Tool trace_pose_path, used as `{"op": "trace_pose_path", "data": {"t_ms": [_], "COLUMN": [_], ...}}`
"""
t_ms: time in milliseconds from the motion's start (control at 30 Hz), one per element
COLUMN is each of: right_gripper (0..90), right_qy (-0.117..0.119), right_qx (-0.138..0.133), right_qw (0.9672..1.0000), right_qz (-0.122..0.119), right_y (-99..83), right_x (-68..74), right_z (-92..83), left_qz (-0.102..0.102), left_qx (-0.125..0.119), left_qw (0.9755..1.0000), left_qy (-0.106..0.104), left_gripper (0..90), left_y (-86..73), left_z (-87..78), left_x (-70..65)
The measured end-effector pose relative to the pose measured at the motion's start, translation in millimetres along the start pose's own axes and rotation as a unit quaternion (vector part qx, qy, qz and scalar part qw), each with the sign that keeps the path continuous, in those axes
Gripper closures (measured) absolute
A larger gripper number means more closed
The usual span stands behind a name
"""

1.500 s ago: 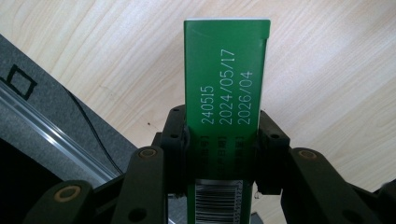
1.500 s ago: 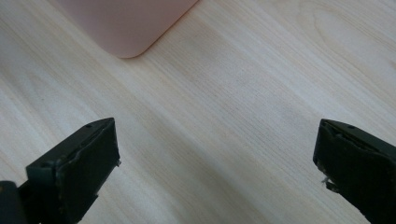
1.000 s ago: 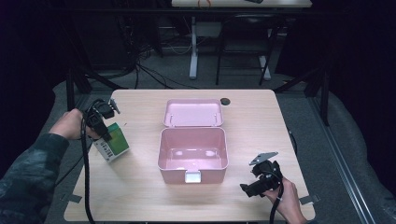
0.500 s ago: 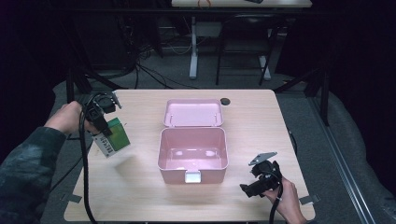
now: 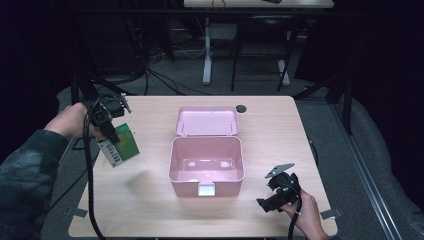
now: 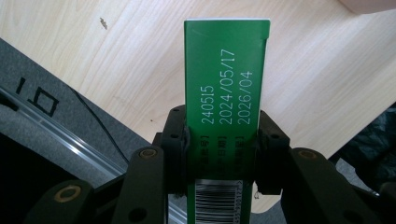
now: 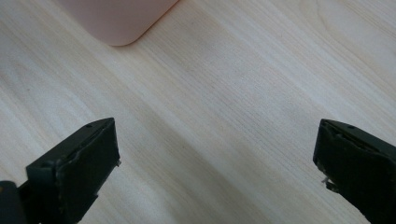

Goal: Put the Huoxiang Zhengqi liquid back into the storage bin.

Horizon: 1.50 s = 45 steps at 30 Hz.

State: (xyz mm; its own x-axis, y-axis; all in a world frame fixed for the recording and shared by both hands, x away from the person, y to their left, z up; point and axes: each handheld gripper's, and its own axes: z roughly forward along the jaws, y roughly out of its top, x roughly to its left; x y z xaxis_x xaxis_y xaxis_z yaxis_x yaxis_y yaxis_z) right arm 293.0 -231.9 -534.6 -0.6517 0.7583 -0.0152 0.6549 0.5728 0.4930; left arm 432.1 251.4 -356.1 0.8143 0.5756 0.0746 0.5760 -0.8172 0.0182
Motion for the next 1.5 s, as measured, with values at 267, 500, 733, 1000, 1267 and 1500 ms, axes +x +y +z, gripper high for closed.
{"op": "trace_pose_path", "data": {"t_ms": [267, 500, 733, 1000, 1267, 1500], "right_gripper": [0.0, 0.0, 0.0, 0.0, 0.0, 0.0], "right_qy": [-0.003, -0.003, -0.002, -0.003, 0.001, 0.000], "right_qx": [-0.005, 0.001, 0.008, 0.011, 0.010, 0.011], "right_qw": [1.0000, 1.0000, 0.9999, 0.9999, 0.9999, 0.9999], "right_qz": [-0.005, -0.007, -0.007, -0.010, -0.007, -0.008], "right_y": [0.8, 0.4, -0.3, -0.2, -0.1, -0.1], "right_x": [1.6, 1.2, 0.6, 1.0, 1.8, 1.7], "right_z": [-1.3, 0.4, 3.4, 4.1, 4.3, 4.4], "left_qz": [0.012, 0.023, 0.027, 0.033, 0.036, 0.041], "left_qx": [0.002, 0.004, 0.002, 0.002, 0.003, 0.003], "left_qw": [0.9999, 0.9997, 0.9996, 0.9994, 0.9992, 0.9990], "left_qy": [0.002, 0.003, 0.007, 0.010, 0.014, 0.016], "left_gripper": [63.6, 63.6, 63.6, 63.6, 63.6, 63.6], "left_y": [7.8, 14.3, 19.1, 22.7, 25.0, 28.0], "left_z": [-12.4, -19.5, -29.7, -42.6, -51.6, -59.8], "left_x": [-4.7, -8.4, -11.2, -13.9, -15.1, -17.8]}}
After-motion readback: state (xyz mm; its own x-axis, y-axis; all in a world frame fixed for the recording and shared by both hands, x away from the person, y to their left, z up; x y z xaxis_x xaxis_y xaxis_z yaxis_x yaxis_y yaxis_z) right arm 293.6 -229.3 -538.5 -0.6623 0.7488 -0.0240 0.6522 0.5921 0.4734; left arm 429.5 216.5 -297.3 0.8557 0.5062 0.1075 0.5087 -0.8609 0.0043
